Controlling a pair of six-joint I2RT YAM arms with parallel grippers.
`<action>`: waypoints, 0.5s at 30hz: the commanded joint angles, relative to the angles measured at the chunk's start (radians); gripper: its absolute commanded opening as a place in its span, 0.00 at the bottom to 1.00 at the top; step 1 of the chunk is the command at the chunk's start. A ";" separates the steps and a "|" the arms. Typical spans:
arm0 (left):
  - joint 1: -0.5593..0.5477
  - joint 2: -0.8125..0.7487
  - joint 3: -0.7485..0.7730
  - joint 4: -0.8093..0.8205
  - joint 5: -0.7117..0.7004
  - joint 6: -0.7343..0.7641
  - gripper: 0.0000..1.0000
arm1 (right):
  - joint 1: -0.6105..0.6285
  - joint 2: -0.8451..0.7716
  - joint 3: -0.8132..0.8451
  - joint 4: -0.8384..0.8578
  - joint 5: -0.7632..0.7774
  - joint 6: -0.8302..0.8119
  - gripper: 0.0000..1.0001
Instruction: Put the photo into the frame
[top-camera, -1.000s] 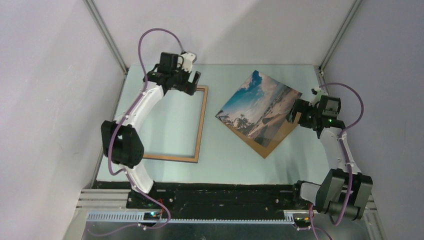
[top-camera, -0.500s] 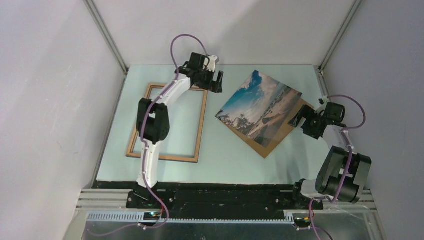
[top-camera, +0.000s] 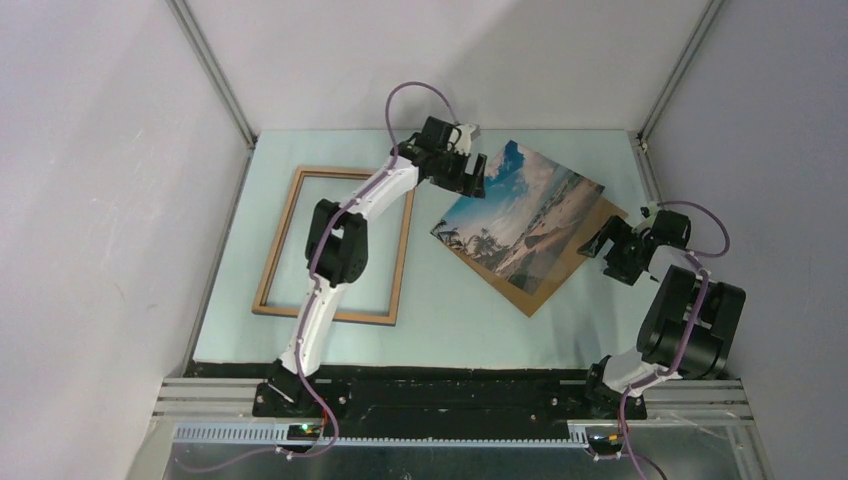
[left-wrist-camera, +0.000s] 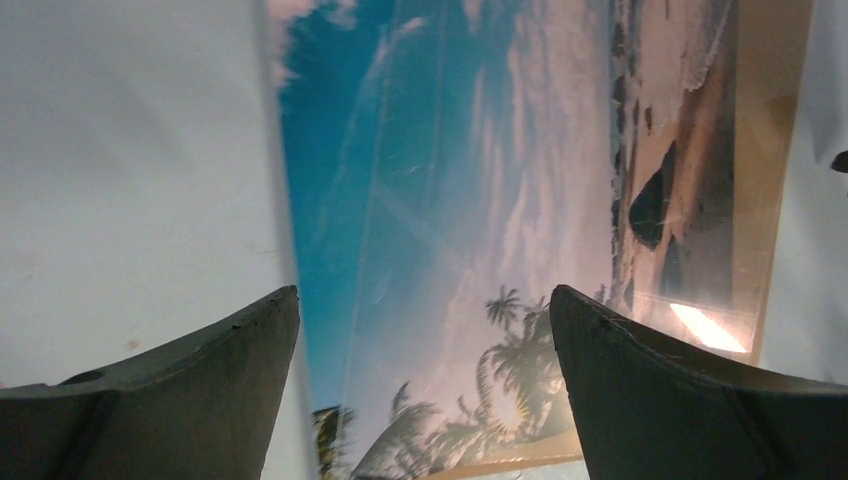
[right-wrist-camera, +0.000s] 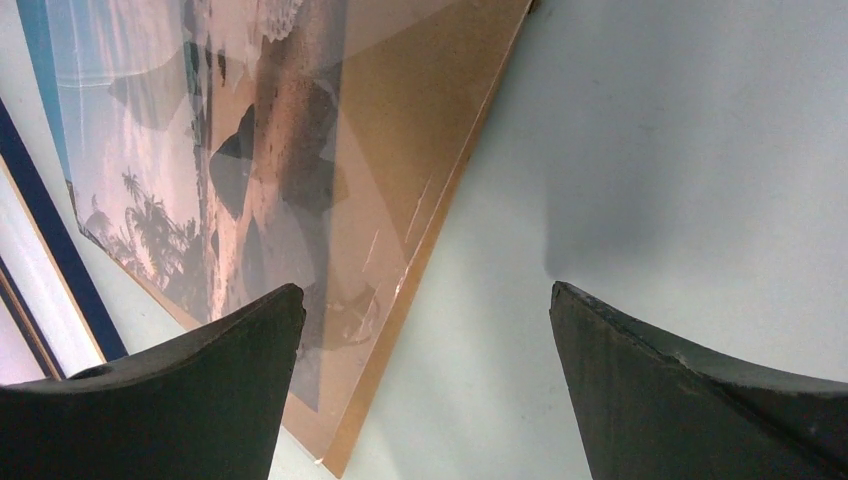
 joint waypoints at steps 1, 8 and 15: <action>-0.035 0.054 0.091 0.018 0.028 -0.038 1.00 | -0.007 0.046 0.009 0.042 -0.039 0.017 0.97; -0.067 0.143 0.189 0.018 0.026 -0.063 1.00 | -0.009 0.134 0.031 0.068 -0.101 0.034 0.95; -0.069 0.150 0.165 0.017 0.034 -0.135 1.00 | -0.009 0.198 0.051 0.102 -0.143 0.073 0.93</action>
